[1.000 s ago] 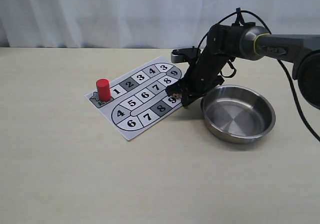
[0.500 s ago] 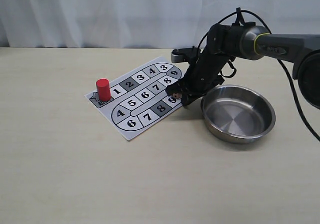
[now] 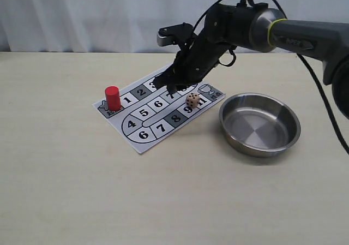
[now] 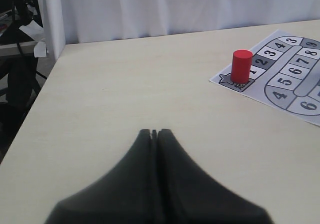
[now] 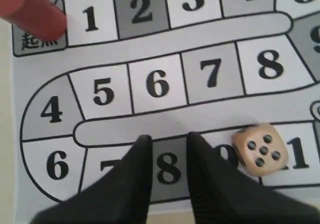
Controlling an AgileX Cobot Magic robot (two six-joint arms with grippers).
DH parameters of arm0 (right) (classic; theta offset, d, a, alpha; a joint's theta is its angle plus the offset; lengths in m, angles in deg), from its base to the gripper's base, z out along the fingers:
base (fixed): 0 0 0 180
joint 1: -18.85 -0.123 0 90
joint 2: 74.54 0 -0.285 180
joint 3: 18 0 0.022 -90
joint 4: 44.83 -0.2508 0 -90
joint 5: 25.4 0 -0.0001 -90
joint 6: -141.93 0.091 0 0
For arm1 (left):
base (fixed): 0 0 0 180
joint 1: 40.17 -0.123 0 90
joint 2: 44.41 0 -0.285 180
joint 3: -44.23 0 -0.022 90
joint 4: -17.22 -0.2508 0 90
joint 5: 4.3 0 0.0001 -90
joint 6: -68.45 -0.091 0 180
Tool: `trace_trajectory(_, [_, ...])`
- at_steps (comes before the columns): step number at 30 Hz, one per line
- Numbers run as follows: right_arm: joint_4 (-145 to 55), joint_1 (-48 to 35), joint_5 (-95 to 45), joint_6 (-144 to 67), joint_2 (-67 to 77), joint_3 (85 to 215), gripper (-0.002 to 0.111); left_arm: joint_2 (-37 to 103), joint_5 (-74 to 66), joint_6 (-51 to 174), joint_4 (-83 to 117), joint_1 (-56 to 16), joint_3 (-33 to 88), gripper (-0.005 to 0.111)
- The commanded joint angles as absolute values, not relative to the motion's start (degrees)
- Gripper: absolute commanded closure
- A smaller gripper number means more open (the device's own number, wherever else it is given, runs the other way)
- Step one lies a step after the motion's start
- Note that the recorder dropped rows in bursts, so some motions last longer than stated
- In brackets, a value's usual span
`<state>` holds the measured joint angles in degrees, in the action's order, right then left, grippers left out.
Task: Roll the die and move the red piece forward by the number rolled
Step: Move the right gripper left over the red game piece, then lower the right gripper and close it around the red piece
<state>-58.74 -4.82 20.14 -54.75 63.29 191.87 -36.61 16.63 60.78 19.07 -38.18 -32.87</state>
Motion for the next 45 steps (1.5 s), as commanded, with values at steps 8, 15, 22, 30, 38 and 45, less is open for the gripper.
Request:
trace_trajectory(8, [-75.65,-8.17,6.21,-61.56,63.32,192.05,0.054,-36.62,15.98,60.99,19.43,-38.18,-32.98,0.107])
trace_trajectory(15, [-80.38,-10.52,4.58,-64.65,67.66,196.39,0.054,-36.62,15.98,60.99,19.43,-38.18,-32.98,0.107])
trace_trajectory(22, [-80.16,-13.32,1.6,-69.45,74.44,204.26,0.054,-36.62,15.98,60.99,19.43,-38.18,-32.98,0.107])
trace_trajectory(30, [-80.16,-14.77,-6.79,-69.56,78.54,204.74,0.054,-36.62,15.98,60.99,19.43,-38.18,-32.98,0.107])
trace_trajectory(38, [-80.41,-16.5,-7.92,-70.4,79.2,204.74,0.054,-36.62,15.98,60.99,19.43,-38.18,-32.98,0.107])
trace_trajectory(45, [-79.73,-16.5,-7.18,-70.68,79.31,204.74,0.054,-36.62,15.98,60.99,19.43,-38.18,-32.98,0.107])
